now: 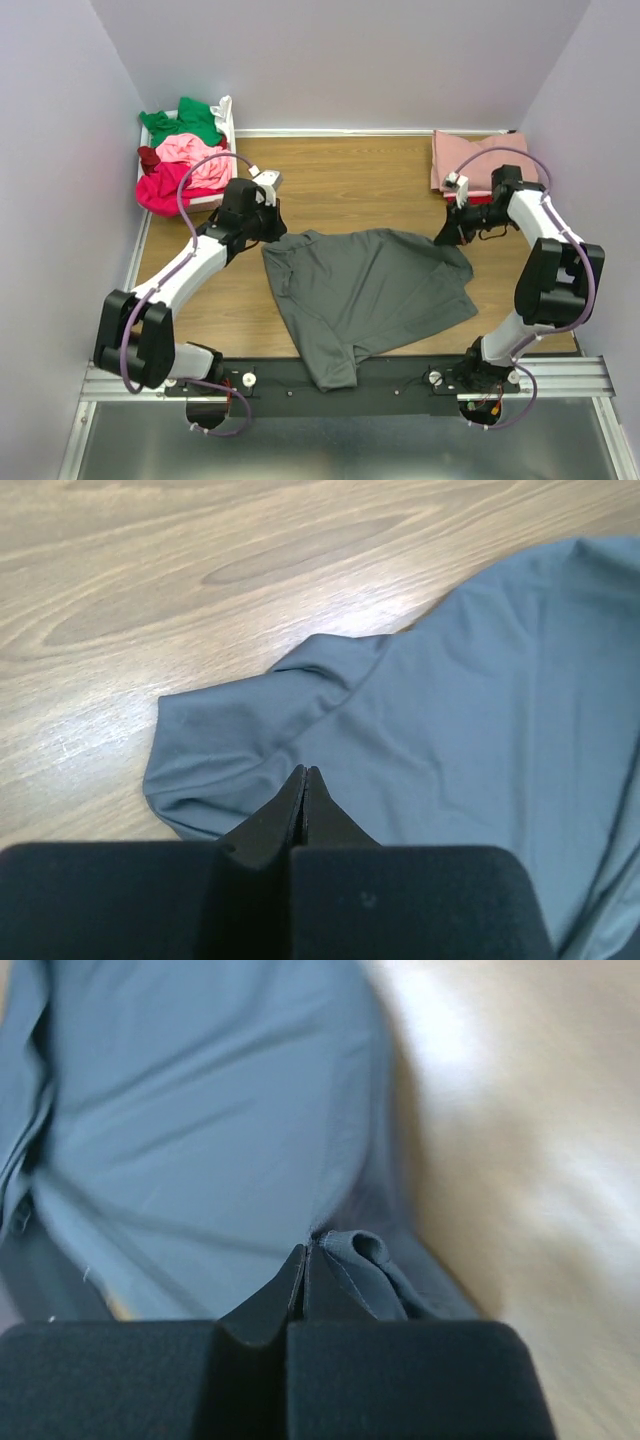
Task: Fold and stack the t-shirts
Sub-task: Flatten the tshirt out
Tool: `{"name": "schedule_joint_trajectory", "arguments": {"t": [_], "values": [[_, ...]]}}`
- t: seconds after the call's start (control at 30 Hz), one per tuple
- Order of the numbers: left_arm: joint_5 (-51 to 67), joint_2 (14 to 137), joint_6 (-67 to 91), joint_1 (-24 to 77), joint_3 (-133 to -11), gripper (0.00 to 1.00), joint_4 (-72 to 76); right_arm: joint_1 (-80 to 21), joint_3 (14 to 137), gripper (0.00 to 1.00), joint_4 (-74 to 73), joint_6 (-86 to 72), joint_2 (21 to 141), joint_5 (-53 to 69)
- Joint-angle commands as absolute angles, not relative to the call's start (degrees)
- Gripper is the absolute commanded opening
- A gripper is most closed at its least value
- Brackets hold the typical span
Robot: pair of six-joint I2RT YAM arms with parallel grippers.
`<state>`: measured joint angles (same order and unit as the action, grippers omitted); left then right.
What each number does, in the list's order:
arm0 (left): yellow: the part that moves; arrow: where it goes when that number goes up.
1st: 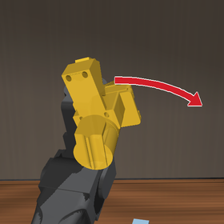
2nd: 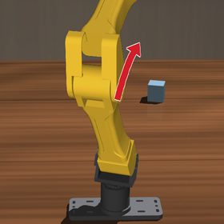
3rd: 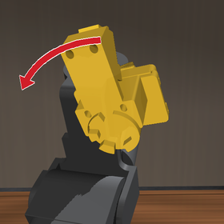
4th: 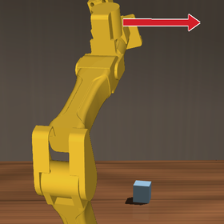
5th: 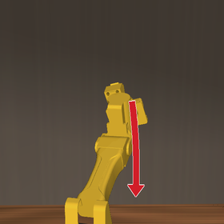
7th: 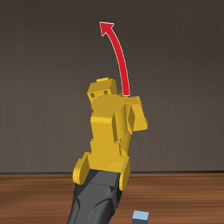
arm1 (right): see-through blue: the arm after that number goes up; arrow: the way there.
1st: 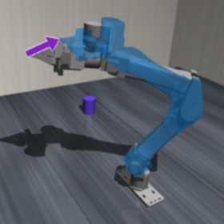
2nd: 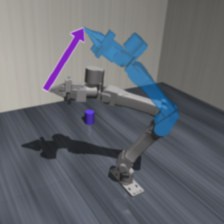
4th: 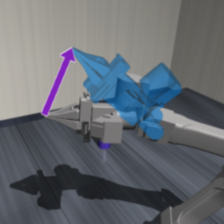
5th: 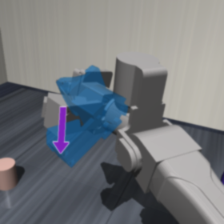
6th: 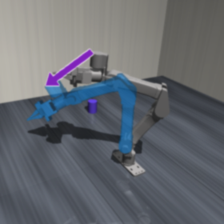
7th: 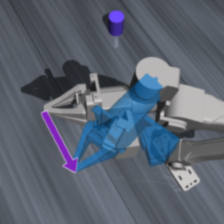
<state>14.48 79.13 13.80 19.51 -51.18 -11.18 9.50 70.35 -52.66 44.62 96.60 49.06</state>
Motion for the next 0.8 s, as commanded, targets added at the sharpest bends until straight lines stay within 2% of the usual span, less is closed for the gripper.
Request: {"name": "schedule_joint_trajectory", "arguments": {"t": [0.0,0.13,0.27,0.3,0.37,0.43,0.53,0.57,0.67,0.77], "values": [[17.22,75.59,14.94,19.42,-48.43,0.00,-11.07,7.21,66.54,0.01,-70.04,62.21,94.31,53.09],[18.63,72.87,15.21,19.51,-45.62,0.00,-10.72,3.52,57.17,0.00,-70.84,67.15,88.00,48.44],[19.34,71.90,15.47,19.51,-44.21,0.00,-10.37,-5.59,48.27,0.03,-66.10,63.73,81.92,36.00],[19.51,71.72,15.56,19.51,-43.86,0.00,-10.20,-6.84,47.21,0.13,-64.96,62.42,81.04,34.21],[19.60,71.11,15.73,19.51,-43.68,0.00,-10.20,-7.12,47.37,0.22,-65.21,61.70,79.38,32.18],[19.34,70.32,15.82,19.51,-43.42,0.00,-10.37,-6.95,49.12,0.35,-65.48,59.69,77.79,31.56],[18.81,68.91,15.82,19.51,-43.24,0.11,-10.20,-5.46,54.65,0.51,-62.23,52.84,74.80,34.00],[18.63,68.56,15.99,19.51,-43.16,0.19,-10.28,-4.93,56.15,0.54,-61.27,51.00,74.62,34.88],[17.93,66.89,15.82,19.51,-43.07,0.27,-10.02,-4.31,60.55,0.54,-59.32,46.06,76.81,38.56],[17.84,65.57,15.82,19.51,-42.28,0.30,-9.32,-4.57,59.68,0.52,-60.20,47.19,80.06,40.95]]}}
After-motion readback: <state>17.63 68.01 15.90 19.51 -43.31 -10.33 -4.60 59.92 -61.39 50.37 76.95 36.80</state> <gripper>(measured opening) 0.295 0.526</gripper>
